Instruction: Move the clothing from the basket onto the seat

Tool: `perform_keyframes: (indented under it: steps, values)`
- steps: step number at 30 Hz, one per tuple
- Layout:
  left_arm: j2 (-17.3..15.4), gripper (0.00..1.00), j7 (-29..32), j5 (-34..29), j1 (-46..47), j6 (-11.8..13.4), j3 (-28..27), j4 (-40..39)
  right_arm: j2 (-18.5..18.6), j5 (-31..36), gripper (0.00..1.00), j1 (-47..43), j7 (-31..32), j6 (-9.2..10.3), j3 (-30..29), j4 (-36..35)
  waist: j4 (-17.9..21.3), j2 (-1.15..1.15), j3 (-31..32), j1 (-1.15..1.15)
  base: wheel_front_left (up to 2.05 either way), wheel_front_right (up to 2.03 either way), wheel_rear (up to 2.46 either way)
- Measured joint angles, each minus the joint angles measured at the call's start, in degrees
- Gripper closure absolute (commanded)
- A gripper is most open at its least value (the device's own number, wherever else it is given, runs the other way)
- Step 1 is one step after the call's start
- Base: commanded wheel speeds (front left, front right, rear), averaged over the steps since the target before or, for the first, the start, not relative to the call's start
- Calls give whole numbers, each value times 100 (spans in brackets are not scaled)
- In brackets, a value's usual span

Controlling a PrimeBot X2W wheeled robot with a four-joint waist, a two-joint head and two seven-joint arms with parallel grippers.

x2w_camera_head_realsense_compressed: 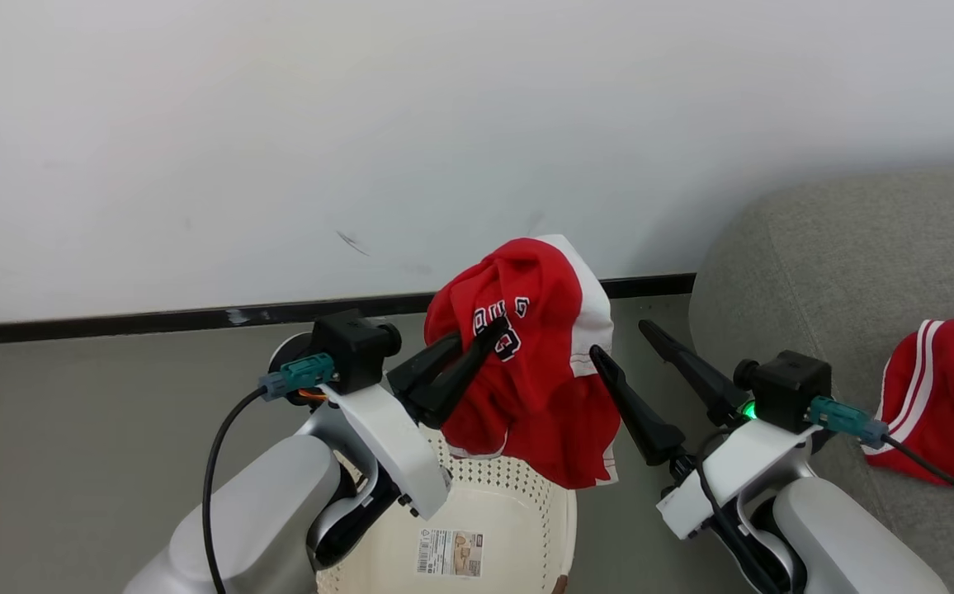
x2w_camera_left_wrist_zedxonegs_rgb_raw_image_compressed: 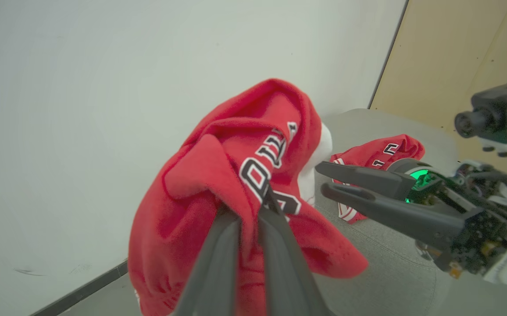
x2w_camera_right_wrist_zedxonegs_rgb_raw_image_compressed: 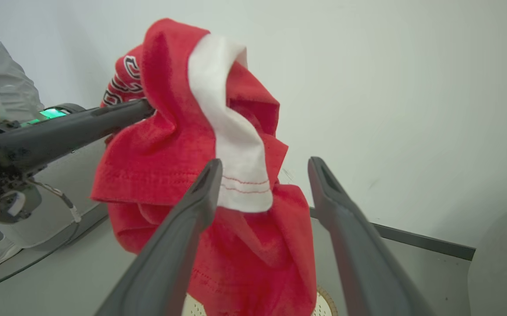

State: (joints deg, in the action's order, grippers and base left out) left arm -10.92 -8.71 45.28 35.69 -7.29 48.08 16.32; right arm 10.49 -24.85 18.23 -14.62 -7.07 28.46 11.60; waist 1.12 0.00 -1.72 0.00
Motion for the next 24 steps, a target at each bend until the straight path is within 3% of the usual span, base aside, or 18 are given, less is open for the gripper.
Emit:
perform_keyframes:
  steps: [14,24]
  values:
    - [48,100,219,-10,-96,0,474,-372,125,-291,0,279,0,0,483,392,-214,0,-46,0,0,0,0]
    - [-4,100,260,-11,-96,0,555,-457,246,-520,0,578,0,0,1291,581,-314,0,-106,0,0,0,0]
